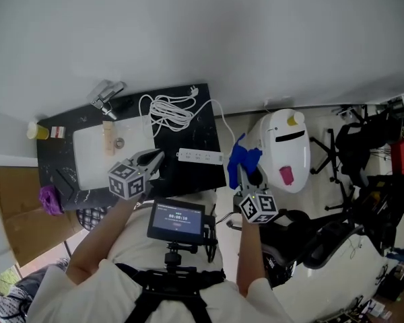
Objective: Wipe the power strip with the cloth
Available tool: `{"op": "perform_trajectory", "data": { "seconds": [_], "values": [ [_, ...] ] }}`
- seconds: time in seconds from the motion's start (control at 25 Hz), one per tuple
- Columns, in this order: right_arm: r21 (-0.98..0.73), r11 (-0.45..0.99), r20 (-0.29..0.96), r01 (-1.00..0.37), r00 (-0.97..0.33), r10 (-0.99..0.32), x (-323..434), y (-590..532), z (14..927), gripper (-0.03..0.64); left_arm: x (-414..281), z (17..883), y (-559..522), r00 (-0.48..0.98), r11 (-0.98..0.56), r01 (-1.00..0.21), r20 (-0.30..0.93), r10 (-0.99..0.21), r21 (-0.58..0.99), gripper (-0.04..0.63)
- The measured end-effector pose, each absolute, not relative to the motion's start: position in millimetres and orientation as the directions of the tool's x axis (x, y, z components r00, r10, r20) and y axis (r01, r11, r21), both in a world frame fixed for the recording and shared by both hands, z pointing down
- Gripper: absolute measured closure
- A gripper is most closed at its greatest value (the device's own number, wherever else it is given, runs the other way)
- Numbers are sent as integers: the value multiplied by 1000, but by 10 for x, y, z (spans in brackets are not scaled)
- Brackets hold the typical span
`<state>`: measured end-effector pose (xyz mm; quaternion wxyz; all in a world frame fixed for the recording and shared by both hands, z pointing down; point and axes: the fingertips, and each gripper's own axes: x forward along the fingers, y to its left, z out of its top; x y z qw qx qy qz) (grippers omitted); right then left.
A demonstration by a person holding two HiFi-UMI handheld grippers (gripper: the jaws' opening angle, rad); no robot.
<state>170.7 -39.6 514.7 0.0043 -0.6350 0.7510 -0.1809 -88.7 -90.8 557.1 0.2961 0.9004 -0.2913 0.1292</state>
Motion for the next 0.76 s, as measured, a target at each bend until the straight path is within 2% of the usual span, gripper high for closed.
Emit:
{"op": "perform_trajectory", "data": {
  "seconds": [0.76],
  "values": [
    [-259,99,204,-961,-155,-967,1336,8,4876,515,-1016,5318,-797,842,-698,-537,347,-412,474,595]
  ]
}}
